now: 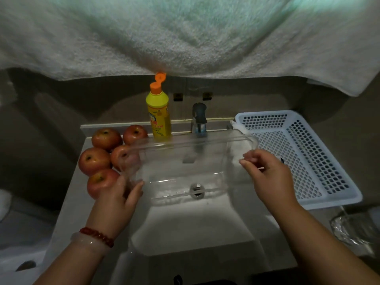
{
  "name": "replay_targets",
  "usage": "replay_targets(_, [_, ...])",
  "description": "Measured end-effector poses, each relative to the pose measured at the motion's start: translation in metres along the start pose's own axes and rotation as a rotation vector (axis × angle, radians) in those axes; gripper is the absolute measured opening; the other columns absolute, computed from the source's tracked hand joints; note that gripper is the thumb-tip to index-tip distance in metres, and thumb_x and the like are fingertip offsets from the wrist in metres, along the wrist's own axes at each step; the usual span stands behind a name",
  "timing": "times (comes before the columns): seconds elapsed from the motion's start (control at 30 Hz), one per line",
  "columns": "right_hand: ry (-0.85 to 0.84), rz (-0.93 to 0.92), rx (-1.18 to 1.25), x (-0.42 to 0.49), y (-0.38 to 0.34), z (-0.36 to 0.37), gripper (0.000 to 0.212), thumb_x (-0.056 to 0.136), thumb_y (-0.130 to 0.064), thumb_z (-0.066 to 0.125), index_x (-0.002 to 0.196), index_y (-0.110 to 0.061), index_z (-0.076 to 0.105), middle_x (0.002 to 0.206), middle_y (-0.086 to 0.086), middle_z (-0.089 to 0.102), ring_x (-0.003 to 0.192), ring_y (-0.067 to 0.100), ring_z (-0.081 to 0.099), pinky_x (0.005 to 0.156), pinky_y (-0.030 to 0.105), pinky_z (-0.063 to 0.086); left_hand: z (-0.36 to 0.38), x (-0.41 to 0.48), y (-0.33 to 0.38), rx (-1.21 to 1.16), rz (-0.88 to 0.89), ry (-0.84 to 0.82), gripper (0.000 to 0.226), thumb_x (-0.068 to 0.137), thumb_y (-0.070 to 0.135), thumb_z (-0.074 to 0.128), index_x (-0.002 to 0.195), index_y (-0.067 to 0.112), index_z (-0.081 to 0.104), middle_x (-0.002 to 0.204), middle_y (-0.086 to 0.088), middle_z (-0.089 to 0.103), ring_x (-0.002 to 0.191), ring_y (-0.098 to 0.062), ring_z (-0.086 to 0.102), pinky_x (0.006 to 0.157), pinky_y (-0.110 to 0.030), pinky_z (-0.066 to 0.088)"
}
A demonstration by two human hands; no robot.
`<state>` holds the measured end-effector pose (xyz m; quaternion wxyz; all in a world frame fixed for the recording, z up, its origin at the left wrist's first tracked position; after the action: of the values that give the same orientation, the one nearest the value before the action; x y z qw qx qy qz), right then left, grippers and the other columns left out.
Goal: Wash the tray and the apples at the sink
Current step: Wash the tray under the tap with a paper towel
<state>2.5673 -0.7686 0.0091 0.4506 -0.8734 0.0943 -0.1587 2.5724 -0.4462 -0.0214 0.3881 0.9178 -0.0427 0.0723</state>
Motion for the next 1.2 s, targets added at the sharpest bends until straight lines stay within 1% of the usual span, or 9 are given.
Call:
replay_targets(0.17, [-0.078,0.014,0.107,0.019,-0.01,-0.007,0.026,0.089,-0.027,0.067,0.114,-0.03,0.062,0.098,-0.019,0.064,0.093,-0.007,0.058,0.074,0.005,0.046,0.004,-0.003,0.009,-0.136,-0.14,0.023,0.009,0.087,0.013,0.065,0.093,0.018,0.059,0.065,0.009,0.062,0.065,-0.004,0.067,0.066,-0.039,0.058])
replay_targets(0.23, [0.034,0.09,0.195,0.028,-0.004,-0.013,0.024,0.092,-0.039,0.056,0.111,-0.026,0.065,0.1,-0.013,0.067,0.096,0.004,0.062,0.082,0.021,0.05,0.004,-0.005,0.012,-0.201,-0.202,0.022,0.014,0.088,0.012,0.064,0.102,0.015,0.062,0.068,0.005,0.063,0.063,-0.006,0.069,0.066,-0.04,0.059])
replay_targets(0.3, [0.091,0.15,0.052,0.044,0.005,-0.015,0.028,0.096,-0.039,0.049,0.111,-0.02,0.065,0.103,-0.001,0.067,0.101,0.021,0.061,0.084,0.036,0.047,0.005,-0.008,0.017,-0.255,-0.266,0.017,0.022,0.09,0.012,0.061,0.111,0.018,0.061,0.074,-0.001,0.067,0.061,-0.011,0.069,0.062,-0.037,0.058])
replay_targets(0.4, [-0.137,0.248,-0.318,0.072,0.022,-0.001,0.052,0.093,-0.038,0.059,0.138,-0.015,0.047,0.134,0.012,0.054,0.123,0.032,0.05,0.099,0.04,0.04,0.005,-0.011,0.025,-0.301,-0.318,0.021,0.016,0.092,0.012,0.058,0.105,0.022,0.059,0.075,-0.007,0.069,0.054,-0.017,0.069,0.057,-0.038,0.058])
replay_targets(0.5, [-0.328,0.316,-0.427,0.09,0.04,0.02,0.079,0.078,-0.05,0.068,0.144,-0.02,0.035,0.14,0.018,0.047,0.125,0.036,0.048,0.105,0.045,0.04,0.005,-0.008,0.031,-0.311,-0.354,0.013,0.012,0.093,0.012,0.057,0.101,0.021,0.059,0.072,-0.01,0.068,0.052,-0.021,0.068,0.054,-0.039,0.057])
replay_targets(0.63, [-0.351,0.291,-0.562,0.092,0.042,0.03,0.065,0.093,-0.015,0.05,0.151,-0.018,0.022,0.136,0.024,0.049,0.12,0.04,0.051,0.1,0.045,0.043,0.004,-0.003,0.034,-0.238,-0.354,-0.012,0.009,0.093,0.011,0.056,0.099,0.016,0.059,0.069,-0.01,0.067,0.047,-0.021,0.066,0.046,-0.034,0.053])
replay_targets(0.87, [0.004,0.285,-0.239,0.083,0.05,0.028,0.04,0.101,-0.015,0.041,0.141,-0.018,0.049,0.137,0.017,0.054,0.122,0.035,0.051,0.1,0.032,0.038,0.004,0.003,0.04,-0.143,-0.3,-0.057,0.01,0.094,0.014,0.055,0.084,0.017,0.056,0.065,-0.008,0.066,0.047,-0.019,0.066,0.045,-0.035,0.054])
replay_targets(1.03, [0.267,0.21,-0.006,0.085,0.023,0.004,0.041,0.099,-0.007,0.039,0.135,-0.02,0.056,0.131,0.01,0.059,0.118,0.025,0.053,0.088,0.018,0.033,0.001,0.002,0.04,-0.151,-0.308,-0.039,0.018,0.093,0.01,0.055,0.078,0.02,0.058,0.062,-0.009,0.066,0.047,-0.021,0.065,0.047,-0.037,0.055])
replay_targets(1.2, [0.369,-0.015,0.227,0.073,-0.029,-0.026,0.044,0.097,-0.009,0.042,0.134,-0.028,0.056,0.124,-0.018,0.056,0.107,-0.012,0.053,0.093,0.008,0.039,-0.003,0.003,0.04,-0.157,-0.29,-0.012,0.017,0.091,0.008,0.057,0.08,0.021,0.061,0.058,-0.006,0.065,0.046,-0.019,0.064,0.049,-0.042,0.056])
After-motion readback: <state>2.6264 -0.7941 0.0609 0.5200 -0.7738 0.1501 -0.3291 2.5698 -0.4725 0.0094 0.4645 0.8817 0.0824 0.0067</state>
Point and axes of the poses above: each hand's wrist, its own x-axis towards the middle knuckle, its own z-axis out of the palm, y = z × x, the point moved 2 cm from there along x, towards the middle knuckle
